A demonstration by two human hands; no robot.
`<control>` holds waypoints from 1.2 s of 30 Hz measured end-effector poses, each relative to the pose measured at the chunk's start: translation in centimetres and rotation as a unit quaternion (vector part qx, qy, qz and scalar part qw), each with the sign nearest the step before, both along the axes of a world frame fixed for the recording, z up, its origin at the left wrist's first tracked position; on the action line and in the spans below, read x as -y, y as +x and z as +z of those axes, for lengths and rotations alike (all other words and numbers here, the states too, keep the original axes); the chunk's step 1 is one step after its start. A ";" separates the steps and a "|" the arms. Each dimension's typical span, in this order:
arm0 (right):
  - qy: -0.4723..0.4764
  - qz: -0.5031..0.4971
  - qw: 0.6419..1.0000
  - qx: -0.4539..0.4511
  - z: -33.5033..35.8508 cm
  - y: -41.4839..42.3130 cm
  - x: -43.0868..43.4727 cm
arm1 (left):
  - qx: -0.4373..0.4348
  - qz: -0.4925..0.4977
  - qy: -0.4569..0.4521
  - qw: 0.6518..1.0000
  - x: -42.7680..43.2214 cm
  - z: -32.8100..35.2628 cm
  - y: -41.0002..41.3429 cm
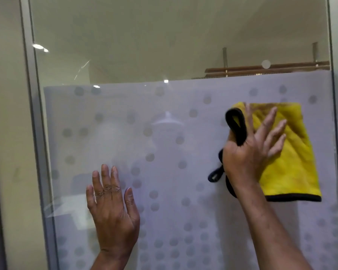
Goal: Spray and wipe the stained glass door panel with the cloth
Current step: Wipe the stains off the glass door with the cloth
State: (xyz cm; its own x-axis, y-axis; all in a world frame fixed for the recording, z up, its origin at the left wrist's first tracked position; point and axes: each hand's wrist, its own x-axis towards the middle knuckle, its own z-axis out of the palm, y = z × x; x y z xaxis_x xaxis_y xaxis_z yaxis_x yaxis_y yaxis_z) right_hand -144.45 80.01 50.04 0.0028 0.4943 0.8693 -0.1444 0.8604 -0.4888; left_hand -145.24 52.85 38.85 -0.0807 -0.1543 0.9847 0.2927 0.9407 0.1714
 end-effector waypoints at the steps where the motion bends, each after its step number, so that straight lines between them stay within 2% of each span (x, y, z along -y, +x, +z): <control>1: 0.014 0.006 1.000 0.001 1.4 0.1 1.0 | 0.002 0.002 -0.001 1.000 0.0 0.0 0.0; 4: 0.060 0.031 0.998 -0.003 4.6 0.5 4.4 | 0.000 0.004 -0.001 1.000 -0.1 0.0 0.0; 8: 0.149 0.054 0.987 0.018 5.7 1.1 9.1 | -0.008 0.000 0.000 1.000 -0.2 0.0 0.0; 15: 0.326 0.149 0.931 0.072 0.4 2.0 15.4 | -0.009 -0.033 0.024 0.999 -0.2 0.1 -0.1; 19: 0.336 0.227 0.912 0.064 -4.6 2.5 16.4 | 0.001 -0.071 -0.003 0.998 0.3 -0.4 0.0; 22: 0.316 0.287 0.901 0.078 -9.3 3.0 16.8 | 0.021 0.054 -0.044 0.997 0.5 -0.2 -0.6; 23: 0.311 0.296 0.899 0.083 -11.0 2.9 16.8 | 0.012 0.065 -0.040 0.997 0.8 -0.1 -1.2; 25: 0.310 0.281 0.903 0.093 -14.6 2.8 16.3 | -0.030 0.019 0.006 0.999 1.2 0.4 -1.9; 28: 0.340 0.195 0.912 0.119 -19.0 2.5 14.7 | -0.074 -0.060 0.029 0.995 0.8 -0.3 -1.7; 30: 0.354 0.158 0.911 0.138 -21.3 2.4 13.0 | -0.073 -0.073 0.026 0.994 0.3 -0.7 -1.1; 32: 0.320 0.133 0.926 0.152 -23.6 1.8 10.4 | -0.067 -0.076 0.032 0.994 0.1 -0.8 -0.9; 34: 0.329 0.062 0.924 0.182 -25.8 1.7 7.0 | -0.062 -0.079 0.034 0.994 0.3 -0.6 -0.8; 36: 0.349 0.007 0.925 0.150 -27.0 1.7 3.4 | -0.059 -0.081 0.034 0.994 0.2 -0.6 -0.7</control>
State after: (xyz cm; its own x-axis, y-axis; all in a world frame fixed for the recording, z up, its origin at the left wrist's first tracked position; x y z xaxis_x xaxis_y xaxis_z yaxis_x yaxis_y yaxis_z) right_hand -142.75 76.64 23.05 -0.2923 -0.1893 0.9374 -0.1056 0.9806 0.1651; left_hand -145.93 52.68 38.23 0.0048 -0.2148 0.9767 0.4602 0.8675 0.1885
